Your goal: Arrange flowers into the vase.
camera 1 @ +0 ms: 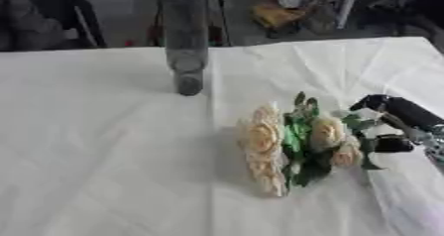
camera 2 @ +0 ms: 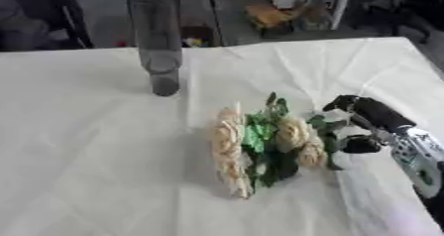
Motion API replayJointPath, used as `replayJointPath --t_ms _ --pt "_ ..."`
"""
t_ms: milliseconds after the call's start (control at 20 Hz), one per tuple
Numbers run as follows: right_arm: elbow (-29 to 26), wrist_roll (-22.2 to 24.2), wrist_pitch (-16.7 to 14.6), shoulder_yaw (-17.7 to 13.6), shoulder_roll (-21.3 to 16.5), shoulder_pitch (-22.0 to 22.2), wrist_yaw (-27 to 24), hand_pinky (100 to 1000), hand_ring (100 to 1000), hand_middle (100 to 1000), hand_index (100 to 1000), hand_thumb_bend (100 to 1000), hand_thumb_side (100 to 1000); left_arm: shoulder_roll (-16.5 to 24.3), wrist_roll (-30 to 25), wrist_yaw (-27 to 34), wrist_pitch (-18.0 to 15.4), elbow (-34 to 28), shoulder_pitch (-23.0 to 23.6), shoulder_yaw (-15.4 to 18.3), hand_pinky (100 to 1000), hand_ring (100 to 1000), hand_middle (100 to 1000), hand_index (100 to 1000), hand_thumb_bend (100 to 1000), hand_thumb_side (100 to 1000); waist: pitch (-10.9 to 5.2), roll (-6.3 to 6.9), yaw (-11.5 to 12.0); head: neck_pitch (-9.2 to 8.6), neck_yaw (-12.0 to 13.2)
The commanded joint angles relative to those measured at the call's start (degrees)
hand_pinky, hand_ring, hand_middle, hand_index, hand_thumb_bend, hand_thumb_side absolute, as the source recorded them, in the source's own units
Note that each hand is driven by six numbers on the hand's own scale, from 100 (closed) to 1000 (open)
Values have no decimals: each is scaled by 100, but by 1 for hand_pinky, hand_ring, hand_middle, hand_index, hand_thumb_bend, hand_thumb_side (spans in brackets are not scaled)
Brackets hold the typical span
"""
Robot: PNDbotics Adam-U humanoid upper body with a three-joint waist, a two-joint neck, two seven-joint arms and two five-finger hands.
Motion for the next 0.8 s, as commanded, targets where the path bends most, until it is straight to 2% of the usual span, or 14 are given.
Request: replayJointPath --t_ms 50,800 --pt "23 -11 -43 -11 -119 -99 93 761 818 741 816 340 239 82 -13 16 -7 -66 -59 10 683 645 620 814 366 153 -65 0 9 -6 -16" --pt "218 -197 -42 38 -4 -221 287 729 774 699 784 338 241 75 -15 21 -7 -63 -66 4 682 644 619 814 366 153 -56 6 52 0 -51"
